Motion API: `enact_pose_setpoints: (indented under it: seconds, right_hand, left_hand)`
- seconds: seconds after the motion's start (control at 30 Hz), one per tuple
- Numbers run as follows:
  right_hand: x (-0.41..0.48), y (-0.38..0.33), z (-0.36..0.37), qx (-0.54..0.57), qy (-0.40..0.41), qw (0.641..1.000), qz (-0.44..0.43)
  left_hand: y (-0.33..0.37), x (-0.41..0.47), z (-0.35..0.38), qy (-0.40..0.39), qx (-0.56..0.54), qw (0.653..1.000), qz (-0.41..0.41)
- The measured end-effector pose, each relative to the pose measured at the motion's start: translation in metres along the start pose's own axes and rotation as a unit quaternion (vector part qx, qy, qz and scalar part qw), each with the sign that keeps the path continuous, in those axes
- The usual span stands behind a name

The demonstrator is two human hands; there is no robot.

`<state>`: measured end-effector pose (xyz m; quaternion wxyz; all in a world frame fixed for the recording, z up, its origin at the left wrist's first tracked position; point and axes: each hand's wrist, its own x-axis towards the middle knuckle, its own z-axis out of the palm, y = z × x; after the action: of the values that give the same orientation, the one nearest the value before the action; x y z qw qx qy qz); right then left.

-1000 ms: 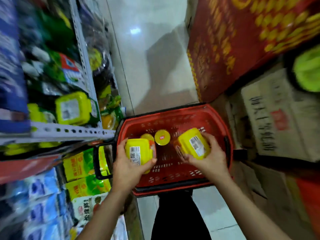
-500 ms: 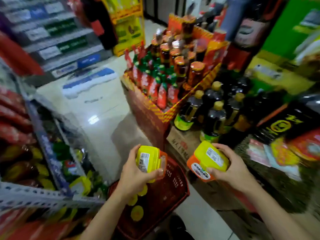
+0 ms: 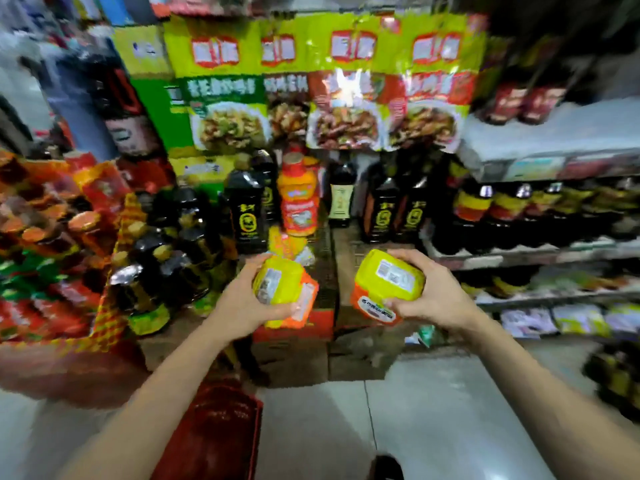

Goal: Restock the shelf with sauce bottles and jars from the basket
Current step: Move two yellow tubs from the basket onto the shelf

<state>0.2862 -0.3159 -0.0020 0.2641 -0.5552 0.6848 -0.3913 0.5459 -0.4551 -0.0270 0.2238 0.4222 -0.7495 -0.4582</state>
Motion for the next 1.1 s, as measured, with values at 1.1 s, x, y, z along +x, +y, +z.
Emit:
enact_pose_setpoints:
  seconds: [1.1]
  right_hand:
    - [-0.009,0.218,-0.512,-0.004,0.197,0.979,0.042]
  left_hand:
    - [0.393,0.280,0.407,-0.139,0.057,0.959,0.240]
